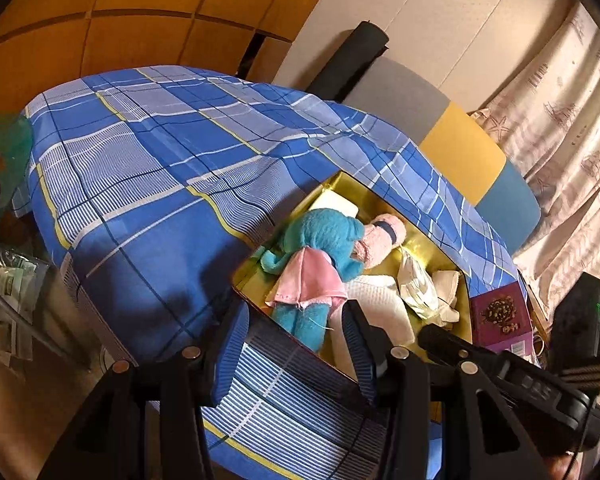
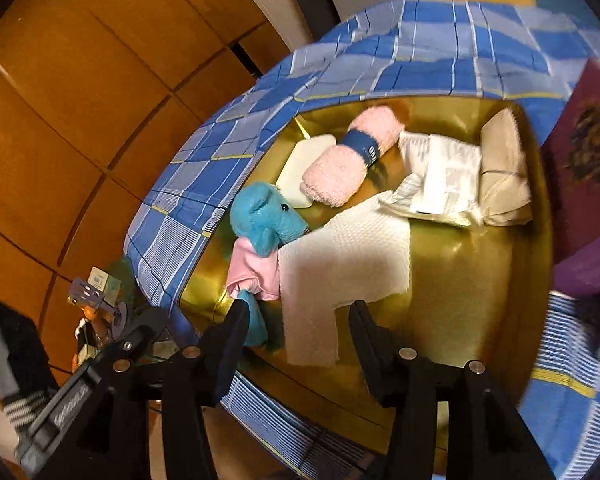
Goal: Organize soft objects
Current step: 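Lower the white waffle towel into the gold tray and open the right gripper, then withdraw both tools from the tray toward the remaining table items, then grasp the blue Tempo tissue pack with the left gripper, then grasp the white knit glove with the right gripper while the left holds the tissue pack, then carry the Tempo pack toward the gold tray while the right holds the white glove, then lower the Tempo pack into the gold tray and open the left gripper, then lower the white knit glove into the gold tray and open the right gripper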
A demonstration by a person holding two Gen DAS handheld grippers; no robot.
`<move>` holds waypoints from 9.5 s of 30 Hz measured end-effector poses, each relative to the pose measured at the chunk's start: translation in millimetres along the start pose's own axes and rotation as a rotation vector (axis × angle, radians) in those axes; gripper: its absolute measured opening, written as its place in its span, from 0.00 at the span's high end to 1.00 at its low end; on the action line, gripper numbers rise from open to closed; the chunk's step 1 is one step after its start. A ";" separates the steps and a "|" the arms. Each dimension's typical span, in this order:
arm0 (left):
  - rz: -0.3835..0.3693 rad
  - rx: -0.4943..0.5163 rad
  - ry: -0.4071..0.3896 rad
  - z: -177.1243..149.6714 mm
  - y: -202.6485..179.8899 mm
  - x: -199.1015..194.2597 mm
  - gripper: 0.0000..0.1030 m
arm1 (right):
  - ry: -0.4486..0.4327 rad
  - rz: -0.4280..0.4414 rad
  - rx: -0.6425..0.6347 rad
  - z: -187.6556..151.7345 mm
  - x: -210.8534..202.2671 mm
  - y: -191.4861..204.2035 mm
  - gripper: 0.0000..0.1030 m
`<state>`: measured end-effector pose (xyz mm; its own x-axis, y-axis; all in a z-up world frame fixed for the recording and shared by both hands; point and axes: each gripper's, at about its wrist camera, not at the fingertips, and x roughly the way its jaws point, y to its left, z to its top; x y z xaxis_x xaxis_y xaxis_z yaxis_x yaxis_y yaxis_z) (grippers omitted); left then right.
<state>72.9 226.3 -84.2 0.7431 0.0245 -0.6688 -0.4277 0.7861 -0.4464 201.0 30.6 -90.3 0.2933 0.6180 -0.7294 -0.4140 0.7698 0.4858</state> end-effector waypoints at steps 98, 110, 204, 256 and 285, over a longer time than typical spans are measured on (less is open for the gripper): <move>-0.202 0.620 0.438 -255.2 -486.4 183.6 0.41 | -0.430 -0.634 0.585 -117.5 -366.5 -418.4 0.41; -0.292 0.867 0.285 -289.2 -470.6 157.5 0.41 | -0.397 -0.630 0.534 -114.9 -350.0 -418.6 0.35; -0.468 0.664 0.136 -142.3 -302.4 -13.3 0.44 | -0.326 -0.407 0.385 -96.5 -306.9 -401.6 0.72; -0.089 0.394 0.071 -51.5 -90.4 7.3 0.43 | -0.286 -0.043 0.015 -55.6 -211.0 -84.9 0.72; -0.074 0.200 0.035 -23.6 -48.9 -1.9 0.43 | -0.010 -0.191 -0.093 39.3 26.8 -12.8 0.67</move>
<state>80.3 173.2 -75.1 0.7489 -0.0563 -0.6603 -0.2594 0.8920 -0.3702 248.0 43.6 -97.2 0.3828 0.4643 -0.7986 -0.4279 0.8553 0.2921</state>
